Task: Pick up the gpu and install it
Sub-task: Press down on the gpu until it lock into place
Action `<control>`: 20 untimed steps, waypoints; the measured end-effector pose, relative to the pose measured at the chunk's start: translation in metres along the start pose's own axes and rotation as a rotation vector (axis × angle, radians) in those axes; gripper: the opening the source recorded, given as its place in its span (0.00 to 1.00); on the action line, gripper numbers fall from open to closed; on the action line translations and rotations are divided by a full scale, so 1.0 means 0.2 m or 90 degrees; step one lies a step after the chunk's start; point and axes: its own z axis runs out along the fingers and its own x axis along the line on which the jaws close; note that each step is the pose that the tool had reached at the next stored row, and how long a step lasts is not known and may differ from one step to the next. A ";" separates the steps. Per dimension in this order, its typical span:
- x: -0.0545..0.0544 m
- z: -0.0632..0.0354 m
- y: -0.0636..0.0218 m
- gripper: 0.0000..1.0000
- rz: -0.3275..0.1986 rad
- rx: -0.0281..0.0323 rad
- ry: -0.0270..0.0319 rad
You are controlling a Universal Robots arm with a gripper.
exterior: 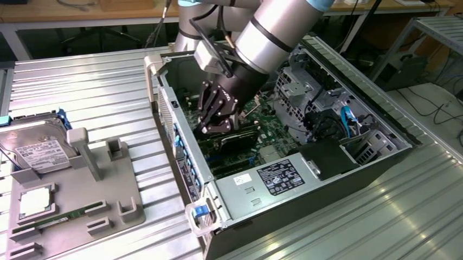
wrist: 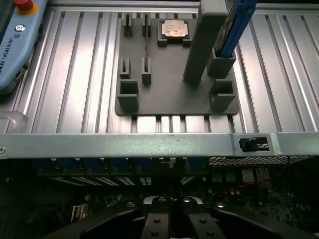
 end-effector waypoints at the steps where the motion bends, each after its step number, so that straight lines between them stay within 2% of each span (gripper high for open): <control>1: 0.00 0.005 -0.001 0.11 0.000 -0.0005 0.0000; 8: 0.00 0.039 -0.014 0.11 0.000 -0.0019 -0.0001; 13: 0.00 0.041 -0.016 0.11 0.000 -0.0019 0.0000; 20: -0.01 -0.020 -0.010 0.11 0.000 -0.0027 0.0000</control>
